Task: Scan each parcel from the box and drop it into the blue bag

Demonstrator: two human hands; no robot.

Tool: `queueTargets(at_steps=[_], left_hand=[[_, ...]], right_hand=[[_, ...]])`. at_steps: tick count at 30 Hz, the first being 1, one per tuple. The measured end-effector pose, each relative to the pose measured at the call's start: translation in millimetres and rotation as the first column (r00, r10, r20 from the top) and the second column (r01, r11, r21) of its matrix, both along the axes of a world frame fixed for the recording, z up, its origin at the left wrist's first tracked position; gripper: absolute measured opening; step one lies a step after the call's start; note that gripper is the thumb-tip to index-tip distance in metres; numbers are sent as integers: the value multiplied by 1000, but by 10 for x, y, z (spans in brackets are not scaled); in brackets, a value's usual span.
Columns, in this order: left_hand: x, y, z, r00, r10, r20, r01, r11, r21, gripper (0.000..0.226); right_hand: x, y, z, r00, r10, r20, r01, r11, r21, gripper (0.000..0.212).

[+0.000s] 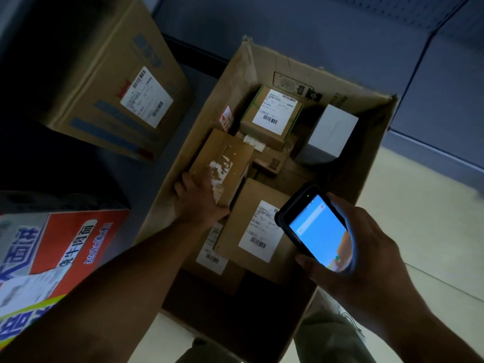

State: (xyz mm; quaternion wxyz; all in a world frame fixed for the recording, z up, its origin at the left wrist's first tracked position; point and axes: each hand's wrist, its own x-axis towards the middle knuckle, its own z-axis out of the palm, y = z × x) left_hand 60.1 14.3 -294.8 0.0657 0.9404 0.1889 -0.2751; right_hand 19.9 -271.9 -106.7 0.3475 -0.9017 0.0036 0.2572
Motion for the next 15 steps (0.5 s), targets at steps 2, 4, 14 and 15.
queueTargets(at_steps=[2, 4, 14, 15], left_hand=[[-44, 50, 145, 1000, -6, 19, 6, 1000, -20, 130], [-80, 128, 348, 999, -13, 49, 15, 999, -36, 129], [-50, 420, 2018, 965, 105, 239, -71, 986, -149, 126], [-40, 415, 2218, 958, 127, 256, -84, 981, -175, 125]], right_hand=[[-34, 16, 42, 1000, 0, -12, -1, 1000, -15, 102], [-74, 58, 106, 1000, 3, -25, -4, 999, -33, 104], [-212, 236, 865, 994, -64, -89, 63, 998, -23, 103], [-219, 243, 972, 993, -74, -94, 71, 997, -30, 102]])
